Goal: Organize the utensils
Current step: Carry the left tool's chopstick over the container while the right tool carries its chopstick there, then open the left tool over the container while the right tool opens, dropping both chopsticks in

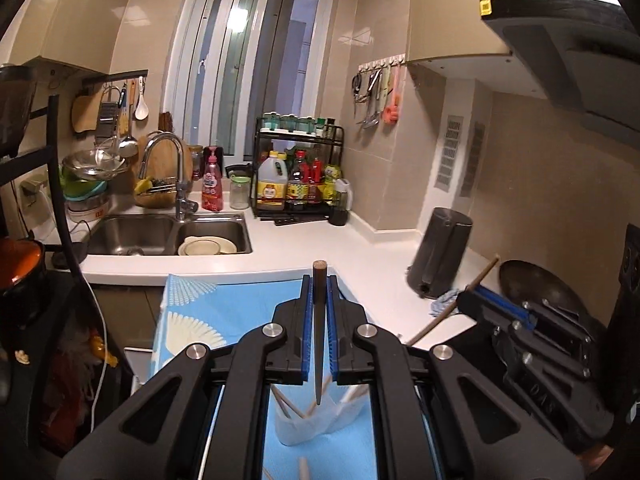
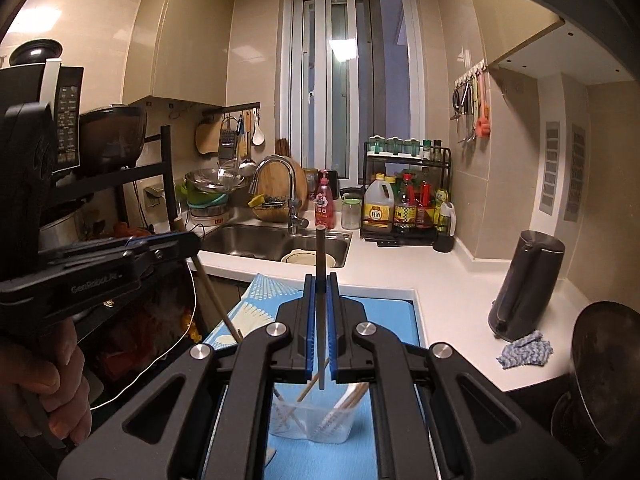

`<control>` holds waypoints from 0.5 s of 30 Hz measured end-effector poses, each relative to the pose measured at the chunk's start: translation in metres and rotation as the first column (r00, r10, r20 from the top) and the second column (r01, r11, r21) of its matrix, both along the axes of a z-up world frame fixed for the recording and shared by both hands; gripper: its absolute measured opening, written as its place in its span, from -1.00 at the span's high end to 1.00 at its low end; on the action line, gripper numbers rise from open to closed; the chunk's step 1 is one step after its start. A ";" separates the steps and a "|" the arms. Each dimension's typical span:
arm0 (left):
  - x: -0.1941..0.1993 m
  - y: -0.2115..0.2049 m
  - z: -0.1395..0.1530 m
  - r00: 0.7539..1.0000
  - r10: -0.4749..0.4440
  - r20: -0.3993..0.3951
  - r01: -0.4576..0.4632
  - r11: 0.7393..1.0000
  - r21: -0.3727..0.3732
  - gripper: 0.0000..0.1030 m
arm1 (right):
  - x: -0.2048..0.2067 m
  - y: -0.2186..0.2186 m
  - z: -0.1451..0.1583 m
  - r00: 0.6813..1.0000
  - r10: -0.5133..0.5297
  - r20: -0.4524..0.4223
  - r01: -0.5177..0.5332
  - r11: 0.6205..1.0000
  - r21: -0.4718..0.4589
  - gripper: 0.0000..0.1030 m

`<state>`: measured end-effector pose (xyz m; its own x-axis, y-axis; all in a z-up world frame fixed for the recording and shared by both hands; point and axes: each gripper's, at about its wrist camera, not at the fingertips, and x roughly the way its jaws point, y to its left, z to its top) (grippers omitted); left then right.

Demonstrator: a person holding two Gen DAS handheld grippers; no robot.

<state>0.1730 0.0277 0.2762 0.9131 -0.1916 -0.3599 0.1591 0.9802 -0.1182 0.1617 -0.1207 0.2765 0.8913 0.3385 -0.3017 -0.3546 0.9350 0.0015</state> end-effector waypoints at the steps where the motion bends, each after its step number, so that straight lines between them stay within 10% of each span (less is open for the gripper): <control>1: 0.009 -0.001 -0.007 1.000 0.002 -0.020 -0.002 1.000 0.007 0.87 | 0.006 0.002 -0.006 1.000 -0.002 -0.012 0.002 1.000 -0.007 0.90; 15: 0.057 -0.013 -0.110 0.963 -0.036 -0.267 0.047 0.998 0.035 0.81 | 0.055 0.013 -0.097 0.974 -0.049 -0.219 0.039 0.998 -0.050 0.83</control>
<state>0.2304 0.0148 0.1660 0.7747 -0.2080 -0.5972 0.1683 0.9781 -0.1223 0.2167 -0.1075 0.1800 0.8149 0.2819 -0.5065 -0.3088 0.9506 0.0323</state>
